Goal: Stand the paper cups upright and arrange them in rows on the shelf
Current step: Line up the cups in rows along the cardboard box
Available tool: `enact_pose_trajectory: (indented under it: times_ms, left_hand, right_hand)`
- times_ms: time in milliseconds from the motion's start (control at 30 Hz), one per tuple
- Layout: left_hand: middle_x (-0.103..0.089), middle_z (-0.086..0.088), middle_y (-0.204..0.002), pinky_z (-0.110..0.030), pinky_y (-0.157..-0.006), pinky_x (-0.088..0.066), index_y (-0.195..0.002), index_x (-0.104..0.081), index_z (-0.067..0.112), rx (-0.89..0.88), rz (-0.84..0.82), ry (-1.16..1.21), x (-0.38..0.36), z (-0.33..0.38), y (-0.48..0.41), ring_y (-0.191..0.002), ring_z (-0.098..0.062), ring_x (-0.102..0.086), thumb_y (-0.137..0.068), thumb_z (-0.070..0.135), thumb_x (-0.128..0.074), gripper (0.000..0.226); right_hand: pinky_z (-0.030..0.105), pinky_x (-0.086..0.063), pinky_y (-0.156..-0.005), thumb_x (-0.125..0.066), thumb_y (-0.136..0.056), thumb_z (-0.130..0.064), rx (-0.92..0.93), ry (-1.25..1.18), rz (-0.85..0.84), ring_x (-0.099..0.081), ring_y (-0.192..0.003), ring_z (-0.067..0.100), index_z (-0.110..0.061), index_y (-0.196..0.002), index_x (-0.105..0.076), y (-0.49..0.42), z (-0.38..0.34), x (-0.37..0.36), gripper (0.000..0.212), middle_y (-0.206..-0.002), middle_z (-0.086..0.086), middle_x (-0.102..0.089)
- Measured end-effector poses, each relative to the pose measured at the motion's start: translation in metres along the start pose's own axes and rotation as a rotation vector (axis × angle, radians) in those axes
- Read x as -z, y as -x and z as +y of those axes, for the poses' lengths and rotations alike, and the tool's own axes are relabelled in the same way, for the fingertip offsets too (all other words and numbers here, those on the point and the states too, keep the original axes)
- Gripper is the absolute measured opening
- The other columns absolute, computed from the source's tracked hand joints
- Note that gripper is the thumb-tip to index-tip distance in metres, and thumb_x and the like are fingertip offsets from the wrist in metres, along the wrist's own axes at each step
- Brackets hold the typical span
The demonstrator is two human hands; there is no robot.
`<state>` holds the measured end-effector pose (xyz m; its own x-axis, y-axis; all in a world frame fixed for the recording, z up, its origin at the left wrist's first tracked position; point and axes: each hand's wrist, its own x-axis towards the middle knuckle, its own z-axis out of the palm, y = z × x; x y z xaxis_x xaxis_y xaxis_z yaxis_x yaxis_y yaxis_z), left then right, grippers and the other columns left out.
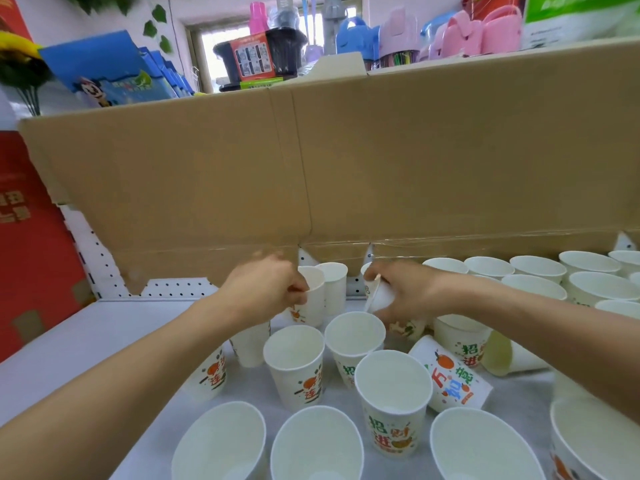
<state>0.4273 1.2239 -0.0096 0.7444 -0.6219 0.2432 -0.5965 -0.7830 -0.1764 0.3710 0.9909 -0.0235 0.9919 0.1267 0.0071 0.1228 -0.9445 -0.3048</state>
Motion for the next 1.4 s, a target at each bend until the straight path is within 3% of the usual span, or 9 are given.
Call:
enact_pose_trajectory:
  times_ms: [200, 433, 533, 600, 733, 900, 1033, 1267, 1400]
  left_hand:
    - [-0.064, 0.002, -0.092, -0.035, -0.08, -0.047, -0.095, -0.072, 0.029, -0.061, -0.087, -0.084, -0.006, 0.0, 0.005, -0.098, -0.026, -0.051, -0.09, 0.038, -0.057, 0.018]
    - [-0.064, 0.017, -0.12, -0.023, -0.085, -0.044, -0.12, -0.065, 0.033, -0.137, 0.058, 0.245, 0.012, 0.018, 0.012, -0.108, -0.004, -0.055, -0.093, 0.04, -0.056, 0.03]
    - [-0.062, 0.024, -0.118, -0.003, -0.082, -0.036, -0.117, -0.067, 0.034, -0.191, 0.001, 0.523, 0.017, 0.039, 0.017, -0.107, 0.01, -0.051, -0.092, 0.039, -0.058, 0.027]
    - [-0.056, 0.027, -0.123, -0.006, -0.09, -0.033, -0.123, -0.062, 0.037, -0.264, -0.116, 0.517, 0.014, 0.051, 0.017, -0.113, 0.012, -0.045, -0.092, 0.045, -0.056, 0.033]
    - [-0.048, 0.025, -0.137, -0.015, -0.098, -0.032, -0.129, -0.056, 0.04, -0.32, -0.232, 0.47, 0.007, 0.061, 0.016, -0.122, 0.008, -0.04, -0.091, 0.051, -0.054, 0.04]
    - [-0.048, 0.023, -0.136, -0.028, -0.105, -0.032, -0.123, -0.06, 0.041, -0.34, -0.195, 0.347, 0.011, 0.057, 0.02, -0.124, 0.001, -0.038, -0.09, 0.056, -0.051, 0.037]
    - [-0.048, 0.021, -0.135, -0.032, -0.107, -0.032, -0.123, -0.06, 0.041, -0.311, -0.201, 0.336, 0.014, 0.054, 0.023, -0.124, 0.001, -0.038, -0.09, 0.056, -0.052, 0.037]
    - [-0.066, 0.01, -0.079, -0.036, -0.073, -0.05, -0.089, -0.074, 0.027, -0.204, -0.114, 0.588, 0.025, 0.091, 0.01, -0.076, -0.008, -0.058, -0.088, 0.054, -0.056, 0.032]
    - [-0.051, 0.006, -0.052, -0.022, -0.047, -0.035, -0.071, -0.073, 0.017, -0.062, -0.299, 0.533, 0.029, 0.123, -0.002, -0.048, -0.009, -0.043, -0.081, 0.06, -0.061, 0.046]
  right_hand:
    - [0.029, -0.047, -0.088, -0.079, -0.07, -0.043, 0.034, -0.15, 0.076, -0.054, -0.103, 0.013, -0.03, -0.132, -0.043, -0.008, -0.005, 0.002, 0.073, -0.117, -0.01, -0.054]
    - [0.027, -0.046, -0.092, -0.08, -0.074, -0.036, 0.086, -0.067, -0.067, -0.054, -0.108, 0.012, -0.027, -0.137, -0.046, -0.001, -0.007, 0.019, 0.072, -0.123, -0.007, -0.056]
    - [0.027, -0.051, -0.082, -0.075, -0.079, -0.034, 0.047, -0.074, 0.051, -0.061, -0.095, 0.011, -0.024, -0.119, -0.061, 0.005, 0.007, 0.04, 0.043, -0.106, -0.009, -0.063]
    - [0.027, -0.047, -0.064, -0.072, -0.082, -0.036, -0.024, 0.039, 0.081, -0.061, -0.074, 0.014, -0.017, -0.095, -0.068, 0.006, 0.017, 0.045, 0.023, -0.082, -0.008, -0.065]
    - [0.028, -0.038, -0.056, -0.069, -0.082, -0.044, -0.194, 0.275, -0.113, -0.049, -0.057, 0.017, -0.014, -0.067, -0.053, 0.004, 0.021, 0.033, 0.037, -0.064, -0.003, -0.054]
    - [0.03, -0.05, -0.071, -0.072, -0.077, -0.049, -0.25, 0.307, -0.184, -0.058, -0.078, 0.018, -0.02, -0.087, -0.055, 0.001, 0.016, 0.022, 0.035, -0.084, -0.005, -0.059]
    - [0.031, -0.051, -0.076, -0.074, -0.072, -0.055, -0.242, 0.252, -0.182, -0.06, -0.092, 0.02, -0.017, -0.115, -0.056, -0.003, 0.011, 0.016, 0.06, -0.106, -0.002, -0.062]
    - [0.03, -0.045, -0.071, -0.069, -0.074, -0.053, -0.26, 0.323, -0.148, -0.056, -0.09, 0.02, -0.019, -0.115, -0.051, -0.002, 0.007, 0.013, 0.055, -0.11, -0.002, -0.062]
    - [0.032, -0.05, -0.072, -0.069, -0.072, -0.045, -0.254, 0.33, -0.109, -0.061, -0.089, 0.021, -0.02, -0.113, -0.054, -0.005, 0.009, 0.013, 0.051, -0.107, -0.001, -0.066]
